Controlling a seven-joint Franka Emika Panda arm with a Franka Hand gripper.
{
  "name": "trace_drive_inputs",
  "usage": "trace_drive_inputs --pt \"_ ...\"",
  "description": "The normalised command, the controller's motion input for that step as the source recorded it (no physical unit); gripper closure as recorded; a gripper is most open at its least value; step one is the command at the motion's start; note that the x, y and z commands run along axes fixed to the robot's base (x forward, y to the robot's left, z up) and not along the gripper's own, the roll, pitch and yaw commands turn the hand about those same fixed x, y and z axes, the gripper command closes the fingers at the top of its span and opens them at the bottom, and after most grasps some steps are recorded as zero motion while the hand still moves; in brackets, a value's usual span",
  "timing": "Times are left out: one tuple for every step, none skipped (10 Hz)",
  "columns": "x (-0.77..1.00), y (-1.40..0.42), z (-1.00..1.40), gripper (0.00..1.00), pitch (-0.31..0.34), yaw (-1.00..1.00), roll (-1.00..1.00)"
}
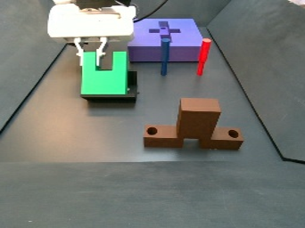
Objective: Pick up the green object. Move up. Place the green object on the fixture. Regrasp the green object. Move to above the board. Insert the green object.
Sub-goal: Regrasp the green object.
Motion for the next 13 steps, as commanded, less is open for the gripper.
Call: trace_drive_inputs --pt "0.0 0.0 0.0 1.0 0.0 0.0 0.0" --pt "0.0 0.0 0.0 1.0 0.0 0.0 0.0" --pt "0.0 0.0 0.0 1.0 0.0 0.0 0.0" --pt "0.0 0.0 0.0 1.0 0.0 0.0 0.0" --pt "0.0 0.0 0.0 1.0 0.0 0.0 0.0" --pt "0.0 0.0 0.0 1.0 0.0 0.0 0.0" --pt "0.0 0.0 0.0 1.0 0.0 0.0 0.0" --pt "0.0 0.0 0.0 1.0 0.0 0.0 0.0" --pt "0.0 0.0 0.0 1.0 0.0 0.0 0.0" --pt "0.0 0.0 0.0 1.0 0.0 0.0 0.0" --pt "0.0 0.0 0.0 1.0 0.0 0.0 0.0" --pt "0.0 0.0 0.0 1.0 0.0 0.0 0.0" --pt "0.0 0.0 0.0 1.0 0.0 0.0 0.0"
